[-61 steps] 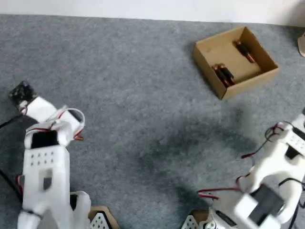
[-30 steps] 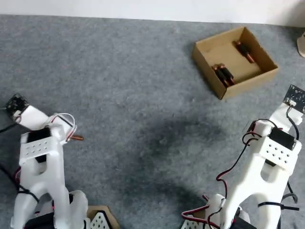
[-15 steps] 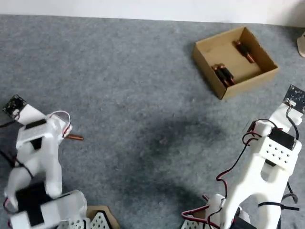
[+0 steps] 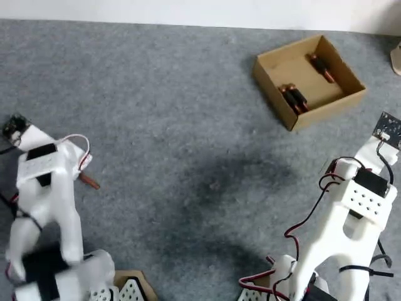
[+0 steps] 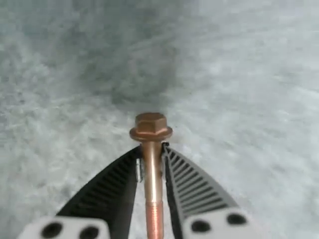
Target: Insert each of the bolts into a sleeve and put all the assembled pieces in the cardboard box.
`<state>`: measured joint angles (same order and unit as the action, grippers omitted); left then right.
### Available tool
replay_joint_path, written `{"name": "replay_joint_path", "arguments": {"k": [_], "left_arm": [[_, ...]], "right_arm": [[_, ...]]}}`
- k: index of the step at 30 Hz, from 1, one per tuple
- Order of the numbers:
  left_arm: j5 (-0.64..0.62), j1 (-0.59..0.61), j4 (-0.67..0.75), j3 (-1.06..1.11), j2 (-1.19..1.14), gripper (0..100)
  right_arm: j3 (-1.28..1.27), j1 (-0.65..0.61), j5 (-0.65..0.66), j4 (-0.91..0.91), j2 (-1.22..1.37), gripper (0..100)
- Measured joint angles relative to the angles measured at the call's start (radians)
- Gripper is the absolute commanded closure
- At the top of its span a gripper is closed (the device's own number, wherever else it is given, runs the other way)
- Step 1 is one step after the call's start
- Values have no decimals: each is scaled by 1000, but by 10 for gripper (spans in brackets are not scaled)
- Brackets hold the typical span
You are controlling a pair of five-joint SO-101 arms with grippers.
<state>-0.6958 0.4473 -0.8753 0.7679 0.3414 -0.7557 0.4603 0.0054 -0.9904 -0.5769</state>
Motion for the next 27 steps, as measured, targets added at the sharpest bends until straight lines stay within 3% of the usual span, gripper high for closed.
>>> {"name": "replay_joint_path", "arguments": {"k": [4,9,19,27], "left_arm": [[40,-77,-106,0,270,996],[68,-170,-163,0,497,996],[167,-270,-163,2,548,996],[172,-282,-163,2,548,996]], "right_arm": [[0,-26,-3,0,0,993],[0,-150,-3,0,0,993],[41,-436,-101,150,0,993],[32,-499,-103,141,-229,994]]}}
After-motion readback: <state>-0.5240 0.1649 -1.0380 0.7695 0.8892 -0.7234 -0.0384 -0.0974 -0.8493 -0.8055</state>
